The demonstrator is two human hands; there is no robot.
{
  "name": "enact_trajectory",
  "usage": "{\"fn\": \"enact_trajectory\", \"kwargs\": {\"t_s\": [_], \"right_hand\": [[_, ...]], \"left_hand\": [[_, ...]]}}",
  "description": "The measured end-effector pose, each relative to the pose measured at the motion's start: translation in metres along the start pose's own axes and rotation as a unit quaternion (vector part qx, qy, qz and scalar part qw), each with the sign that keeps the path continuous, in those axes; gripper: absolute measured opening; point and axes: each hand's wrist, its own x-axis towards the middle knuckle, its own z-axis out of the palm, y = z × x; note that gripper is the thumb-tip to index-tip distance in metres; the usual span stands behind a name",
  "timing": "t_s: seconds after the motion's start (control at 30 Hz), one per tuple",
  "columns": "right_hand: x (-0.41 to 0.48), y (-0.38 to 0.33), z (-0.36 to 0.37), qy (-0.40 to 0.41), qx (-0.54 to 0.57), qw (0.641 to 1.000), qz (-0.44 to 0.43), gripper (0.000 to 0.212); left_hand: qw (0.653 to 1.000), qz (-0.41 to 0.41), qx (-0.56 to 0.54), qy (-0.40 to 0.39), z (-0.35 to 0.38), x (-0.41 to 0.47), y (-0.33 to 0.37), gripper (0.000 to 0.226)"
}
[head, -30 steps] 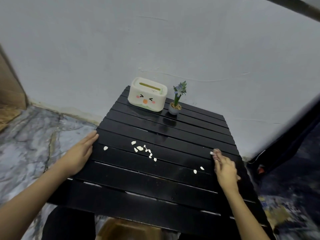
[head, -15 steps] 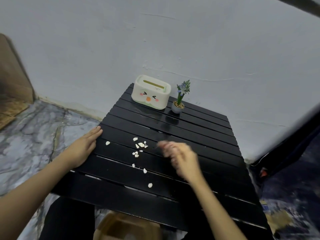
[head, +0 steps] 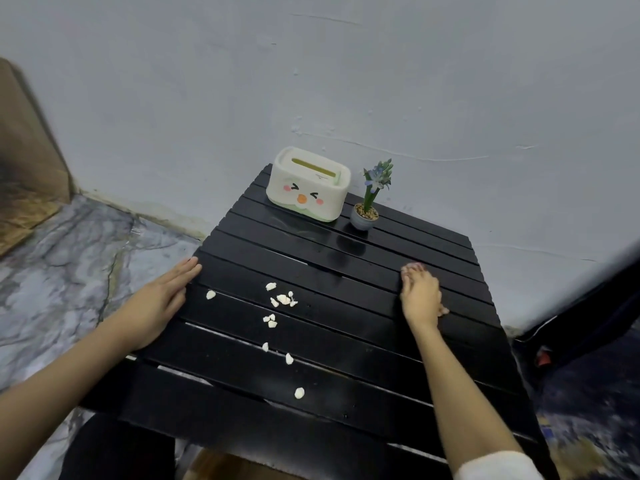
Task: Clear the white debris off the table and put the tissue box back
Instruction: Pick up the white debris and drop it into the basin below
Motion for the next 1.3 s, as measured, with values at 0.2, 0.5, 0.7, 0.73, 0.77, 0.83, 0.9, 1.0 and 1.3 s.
{"fn": "enact_trajectory", "kwargs": {"t_s": [0.2, 0.5, 0.7, 0.73, 0.77, 0.83, 0.9, 1.0, 1.3], "right_hand": [[-0.025, -0.133, 0.037, -0.168, 0.109, 0.951, -0.235, 0.03], [-0.094, -0.167, 0.031, -0.384, 0.301, 0.845, -0.217, 0.028], [-0.076, 0.028, -0.063, -0.07, 0.247, 0.966, -0.023, 0.023], [-0.085, 0.065, -0.08, -0.042, 0.179, 0.983, -0.006, 0.023], [-0.097, 0.097, -0.095, -0.022, 0.117, 0.993, 0.002, 0.026], [-0.119, 0.134, -0.106, 0.016, 0.041, 0.999, 0.025, 0.043], [-0.127, 0.14, -0.097, 0.057, -0.012, 0.997, 0.051, 0.049], [-0.125, 0.092, -0.069, 0.032, -0.037, 0.996, 0.076, 0.038], [-0.165, -0.131, 0.017, -0.118, 0.112, 0.975, -0.149, 0.035]], "left_hand": [[1.0, -0.001, -0.004, 0.0, 0.001, 0.002, -0.005, 0.048], [1.0, -0.007, 0.004, -0.009, -0.001, 0.0, -0.002, 0.048], [1.0, -0.018, -0.007, -0.006, -0.005, -0.002, 0.008, 0.046], [1.0, -0.022, -0.008, -0.005, -0.006, -0.002, 0.009, 0.045], [1.0, -0.025, -0.007, -0.004, -0.005, -0.002, 0.009, 0.045], [1.0, -0.027, -0.005, -0.004, -0.004, -0.002, 0.008, 0.045], [1.0, -0.028, -0.001, -0.004, -0.003, -0.002, 0.007, 0.045], [1.0, -0.03, 0.005, -0.006, -0.003, -0.001, 0.009, 0.044], [0.999, -0.03, 0.013, -0.007, -0.004, -0.002, 0.009, 0.044]]}}
